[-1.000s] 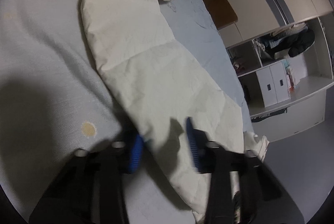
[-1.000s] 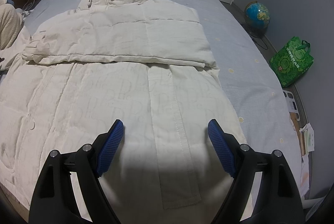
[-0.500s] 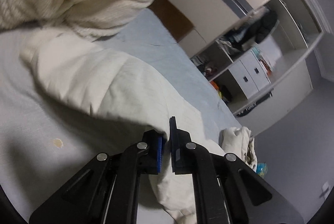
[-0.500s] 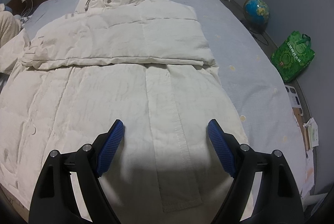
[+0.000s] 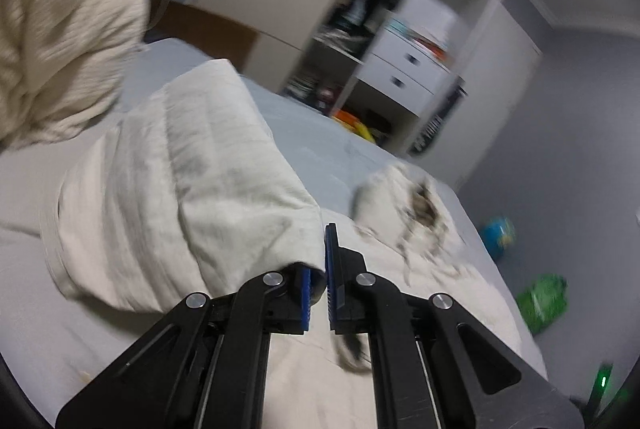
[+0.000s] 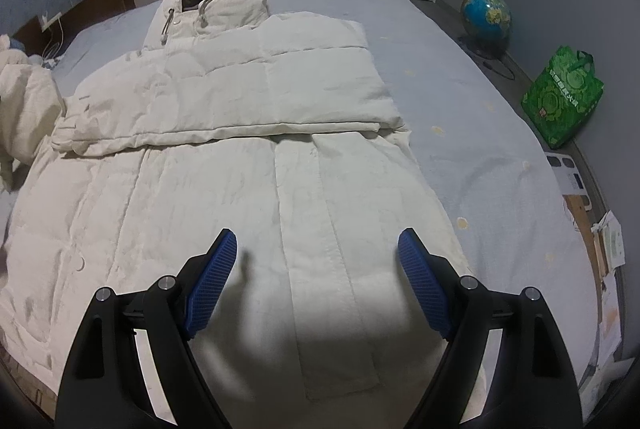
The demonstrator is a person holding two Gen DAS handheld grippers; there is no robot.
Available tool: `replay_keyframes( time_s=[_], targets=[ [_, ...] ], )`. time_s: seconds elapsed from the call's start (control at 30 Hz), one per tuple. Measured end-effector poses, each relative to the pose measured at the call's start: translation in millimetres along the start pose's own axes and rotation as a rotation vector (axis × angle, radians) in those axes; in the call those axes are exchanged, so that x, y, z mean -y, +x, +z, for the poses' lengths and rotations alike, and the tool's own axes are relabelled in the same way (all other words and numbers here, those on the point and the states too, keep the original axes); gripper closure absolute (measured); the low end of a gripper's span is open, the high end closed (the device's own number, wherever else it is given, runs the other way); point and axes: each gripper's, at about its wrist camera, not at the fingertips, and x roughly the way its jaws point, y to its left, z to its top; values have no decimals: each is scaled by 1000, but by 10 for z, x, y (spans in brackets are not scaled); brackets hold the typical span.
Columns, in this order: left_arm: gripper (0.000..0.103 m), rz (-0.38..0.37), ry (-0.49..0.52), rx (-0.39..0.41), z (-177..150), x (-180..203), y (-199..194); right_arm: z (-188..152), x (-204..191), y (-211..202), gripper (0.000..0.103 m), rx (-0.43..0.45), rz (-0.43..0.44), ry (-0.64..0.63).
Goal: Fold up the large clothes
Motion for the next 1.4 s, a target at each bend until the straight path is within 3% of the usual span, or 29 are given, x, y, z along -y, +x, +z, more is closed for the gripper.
replay_keyframes(
  time_s=[0.27, 0.53, 0.63, 0.7, 0.8, 0.97, 1.07, 1.2, 1.4],
  targets=[
    [97, -70, 198, -185, -569, 689, 361, -9, 61, -42, 24, 11, 19, 39],
    [96, -56, 274, -357, -983, 810, 821, -18, 111, -54, 24, 12, 29, 68],
    [84, -35, 286, -411, -1097, 845, 924, -12, 104, -39, 24, 5, 27, 64],
    [60, -46, 299, -444, -1164, 890, 958, -14, 94, -33, 24, 2, 24, 59],
    [38, -60, 349, -452, -1219, 972, 799, -16, 79, -28, 24, -1, 20, 53],
    [27, -64, 327, -507, -1170, 1010, 518, -9, 50, -16, 24, -3, 11, 38],
    [25, -52, 264, -480, -1015, 939, 280, -10, -7, -27, 24, 0, 5, 10],
    [19, 38, 204, -372, -758, 753, -22, -8, -184, -68, 24, 3, 15, -52],
    [19, 165, 134, -258, -509, 381, -430, 26, -812, -167, 24, 23, 80, -214]
  ],
)
